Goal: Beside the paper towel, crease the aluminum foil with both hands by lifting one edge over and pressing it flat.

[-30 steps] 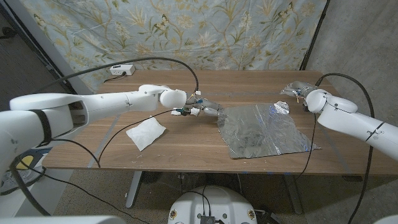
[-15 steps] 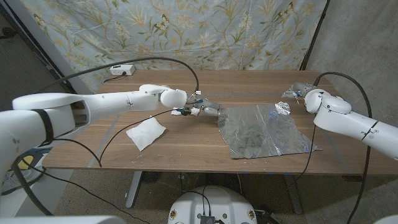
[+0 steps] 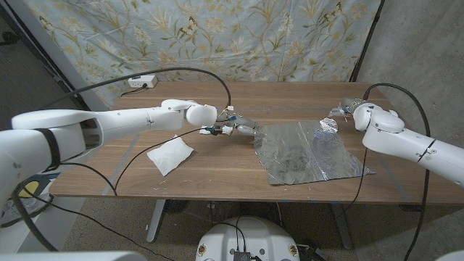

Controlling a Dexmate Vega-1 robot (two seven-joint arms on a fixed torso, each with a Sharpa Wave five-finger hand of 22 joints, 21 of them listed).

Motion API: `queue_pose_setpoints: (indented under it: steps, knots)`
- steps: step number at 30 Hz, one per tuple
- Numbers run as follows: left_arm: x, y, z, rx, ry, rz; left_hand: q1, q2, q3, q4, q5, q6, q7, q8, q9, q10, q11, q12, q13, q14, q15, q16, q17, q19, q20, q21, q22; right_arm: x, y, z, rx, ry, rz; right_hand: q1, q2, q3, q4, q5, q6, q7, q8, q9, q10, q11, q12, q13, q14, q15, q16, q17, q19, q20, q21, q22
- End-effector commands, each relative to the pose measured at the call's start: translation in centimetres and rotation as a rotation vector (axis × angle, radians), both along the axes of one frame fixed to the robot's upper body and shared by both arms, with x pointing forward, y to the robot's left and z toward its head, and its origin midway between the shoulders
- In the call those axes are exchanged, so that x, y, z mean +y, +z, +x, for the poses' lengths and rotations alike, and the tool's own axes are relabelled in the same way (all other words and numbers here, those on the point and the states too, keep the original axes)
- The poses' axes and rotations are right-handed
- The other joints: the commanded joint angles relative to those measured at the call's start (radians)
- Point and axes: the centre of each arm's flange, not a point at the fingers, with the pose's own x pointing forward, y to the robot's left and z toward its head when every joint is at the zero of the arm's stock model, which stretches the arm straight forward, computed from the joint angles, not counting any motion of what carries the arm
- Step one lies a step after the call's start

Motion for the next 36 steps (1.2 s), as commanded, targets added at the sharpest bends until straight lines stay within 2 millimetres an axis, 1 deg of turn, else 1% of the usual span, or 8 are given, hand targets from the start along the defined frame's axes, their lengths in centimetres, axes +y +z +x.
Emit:
queue_pose_setpoints:
  steps: [1,4,11,16,27,36]
  knots:
    - [0.2,-0.3,-0.1,0.001,0.01,-0.007,0.002,0.0,0.009,0.001,-0.001,0.007,-0.003,-0.005,0.005,0.009,0.003,0.004,0.004,0.01,-0.004,-0.003,0.004,-0.148,0.004,0.006,-0.001,0.4,-0.4,-0.2,0.002,-0.011,-0.001,0.025,-0.004,0.002,-0.001,0.0,0.043,0.012,0.014,0.005,0.012,0.023,0.01,0.003,0.012,0.016,0.006,0.001,0.01,0.012,0.004,0.005]
    - [0.2,-0.3,-0.2,0.004,0.01,-0.008,0.002,0.0,0.01,0.001,-0.001,0.007,-0.001,-0.005,0.005,0.01,0.003,0.004,0.004,0.01,-0.004,-0.003,0.004,-0.147,0.004,0.006,-0.001,0.5,-0.4,-0.2,-0.001,-0.011,-0.001,0.031,-0.005,0.003,-0.002,0.001,0.055,0.015,0.018,0.006,0.017,0.027,0.011,0.002,0.018,0.019,0.008,0.001,0.013,0.015,0.005,0.005]
    - [0.1,-0.5,-0.5,0.005,0.01,-0.009,0.003,0.0,0.011,0.001,-0.001,0.007,-0.003,-0.005,0.005,0.01,0.004,0.003,0.004,0.01,-0.004,-0.004,0.003,-0.146,0.005,0.006,-0.001,0.8,-0.9,0.2,-0.024,-0.004,0.004,0.056,-0.011,0.006,-0.006,0.004,0.09,0.007,0.026,0.005,0.045,0.03,0.019,0.001,0.041,0.022,0.014,0.0,0.034,0.018,0.011,0.005]
    - [0.1,-0.4,-0.6,0.003,0.012,-0.006,0.003,0.0,0.013,0.0,-0.001,0.006,-0.006,-0.006,0.005,0.009,0.003,0.002,0.005,0.011,-0.005,-0.004,0.003,-0.146,0.005,0.006,-0.001,0.9,-1.2,0.7,-0.028,0.008,0.006,0.064,-0.013,0.006,-0.006,0.005,0.096,0.005,0.026,0.005,0.052,0.026,0.02,0.0,0.052,0.02,0.016,0.0,0.039,0.016,0.011,0.005]
    - [0.0,-0.4,-0.6,0.005,0.013,-0.002,0.005,-0.001,0.016,-0.001,-0.001,0.009,-0.002,-0.005,0.005,0.01,0.004,0.002,0.005,0.012,-0.005,-0.005,0.003,-0.145,0.005,0.005,-0.001,0.5,-1.3,1.7,-0.023,0.015,0.001,0.076,-0.018,0.006,-0.005,0.006,0.097,-0.005,0.022,0.004,0.055,0.017,0.018,0.0,0.057,0.015,0.015,0.0,0.044,0.013,0.011,0.005]
    - [-0.4,-0.5,-0.7,0.007,0.015,0.005,0.006,-0.001,0.018,-0.002,-0.001,0.008,-0.003,-0.006,0.005,0.01,0.004,0.001,0.005,0.013,-0.005,-0.006,0.003,-0.145,0.006,0.005,-0.001,-0.2,-2.2,2.2,-0.016,0.014,0.009,0.082,-0.021,0.004,-0.004,0.006,0.101,-0.007,0.02,0.003,0.062,0.01,0.019,0.0,0.064,0.009,0.016,0.0,0.051,0.007,0.012,0.005]
